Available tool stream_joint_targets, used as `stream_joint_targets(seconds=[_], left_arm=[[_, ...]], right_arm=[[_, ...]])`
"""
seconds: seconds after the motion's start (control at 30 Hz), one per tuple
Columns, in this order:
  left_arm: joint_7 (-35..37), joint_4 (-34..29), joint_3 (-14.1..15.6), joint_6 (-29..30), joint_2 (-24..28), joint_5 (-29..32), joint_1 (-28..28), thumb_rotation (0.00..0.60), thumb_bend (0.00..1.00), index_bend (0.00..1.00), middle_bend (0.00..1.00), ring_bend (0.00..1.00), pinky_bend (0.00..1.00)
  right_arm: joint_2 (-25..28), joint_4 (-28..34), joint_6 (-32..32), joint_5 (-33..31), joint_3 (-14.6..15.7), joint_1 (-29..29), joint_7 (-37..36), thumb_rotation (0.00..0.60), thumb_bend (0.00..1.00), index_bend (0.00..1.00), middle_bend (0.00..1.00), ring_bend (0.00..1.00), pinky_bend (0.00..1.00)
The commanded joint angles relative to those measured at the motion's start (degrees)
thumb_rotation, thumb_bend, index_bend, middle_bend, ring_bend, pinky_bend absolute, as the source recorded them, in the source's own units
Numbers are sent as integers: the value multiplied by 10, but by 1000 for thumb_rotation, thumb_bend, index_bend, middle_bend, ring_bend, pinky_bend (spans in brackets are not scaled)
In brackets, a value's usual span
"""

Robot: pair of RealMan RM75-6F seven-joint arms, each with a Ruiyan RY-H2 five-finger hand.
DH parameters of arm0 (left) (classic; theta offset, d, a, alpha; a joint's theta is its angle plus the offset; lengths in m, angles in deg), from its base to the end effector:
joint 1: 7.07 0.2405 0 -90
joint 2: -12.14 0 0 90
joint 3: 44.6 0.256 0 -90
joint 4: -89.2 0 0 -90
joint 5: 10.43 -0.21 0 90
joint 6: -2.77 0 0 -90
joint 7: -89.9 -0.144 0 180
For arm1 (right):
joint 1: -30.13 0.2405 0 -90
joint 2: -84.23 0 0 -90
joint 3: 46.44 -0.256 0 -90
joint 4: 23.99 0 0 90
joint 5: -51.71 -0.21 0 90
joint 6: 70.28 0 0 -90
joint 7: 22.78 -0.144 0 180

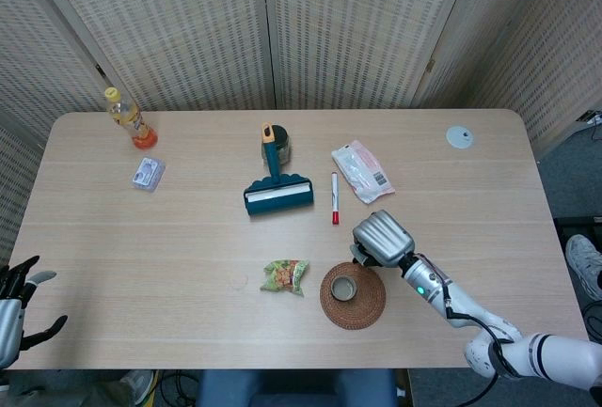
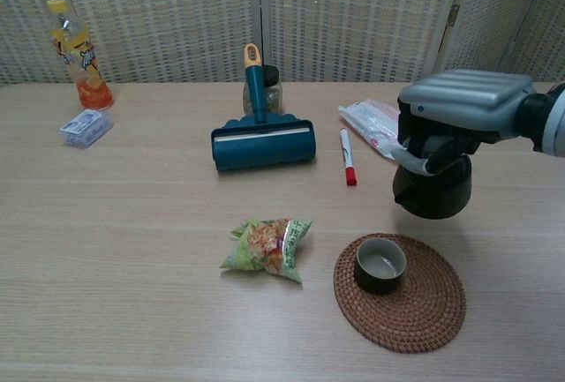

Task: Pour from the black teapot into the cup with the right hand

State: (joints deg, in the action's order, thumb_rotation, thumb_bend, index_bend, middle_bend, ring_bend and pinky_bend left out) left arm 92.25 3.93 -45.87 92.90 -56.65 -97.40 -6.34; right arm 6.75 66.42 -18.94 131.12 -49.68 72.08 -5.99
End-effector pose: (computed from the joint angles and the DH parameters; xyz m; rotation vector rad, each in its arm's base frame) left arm -0.3379 0.1441 0.1509 -1.3083 -0.9065 -0.8774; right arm -0.1615 -0.3163 0.0136 2.1518 -0.6970 0.8273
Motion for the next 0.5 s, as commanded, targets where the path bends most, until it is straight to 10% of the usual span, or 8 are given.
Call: stream_joint_targets(seconds=[0.03,0.5], left_arm=[[0,0,1,0,0,0,1,600,183,278,104,120,39],[6,4,2,7,-1,0,7,600,184,278,104,120,39]], right_arm=[[5,9,-6,7,7,2,7,570,586,1000,953,911,633],[7,28,-23,22,21,12,54,570,586,1000,953,911,633]])
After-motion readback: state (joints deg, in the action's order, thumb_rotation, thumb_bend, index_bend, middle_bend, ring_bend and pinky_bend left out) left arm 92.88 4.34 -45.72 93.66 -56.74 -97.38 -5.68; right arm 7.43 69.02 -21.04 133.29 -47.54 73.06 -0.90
